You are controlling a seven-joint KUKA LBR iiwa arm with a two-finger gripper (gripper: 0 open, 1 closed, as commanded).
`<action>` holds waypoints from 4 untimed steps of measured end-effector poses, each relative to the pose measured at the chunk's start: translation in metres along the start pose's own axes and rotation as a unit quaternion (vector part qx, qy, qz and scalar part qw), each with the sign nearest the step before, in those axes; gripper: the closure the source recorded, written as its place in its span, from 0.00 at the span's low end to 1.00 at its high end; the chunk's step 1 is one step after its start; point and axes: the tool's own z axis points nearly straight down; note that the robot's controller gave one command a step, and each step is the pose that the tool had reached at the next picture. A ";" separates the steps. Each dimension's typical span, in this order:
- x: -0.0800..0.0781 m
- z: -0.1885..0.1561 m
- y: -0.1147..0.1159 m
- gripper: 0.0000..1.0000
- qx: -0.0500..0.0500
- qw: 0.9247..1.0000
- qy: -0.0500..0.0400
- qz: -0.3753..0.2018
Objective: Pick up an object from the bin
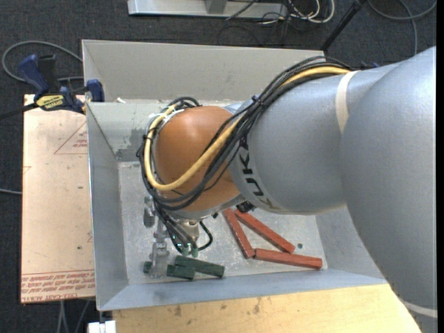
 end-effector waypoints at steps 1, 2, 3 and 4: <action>-0.004 0.100 -0.059 0.00 -0.002 0.999 -0.011 -0.051; 0.002 0.068 -0.070 0.00 -0.001 1.000 -0.005 -0.018; 0.003 0.066 -0.056 0.00 -0.001 1.000 -0.004 -0.029; -0.005 0.097 -0.061 0.00 -0.002 0.996 -0.012 -0.088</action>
Offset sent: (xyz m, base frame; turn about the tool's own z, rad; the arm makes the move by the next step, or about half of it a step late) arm -0.0013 -0.0573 -0.0990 -0.1096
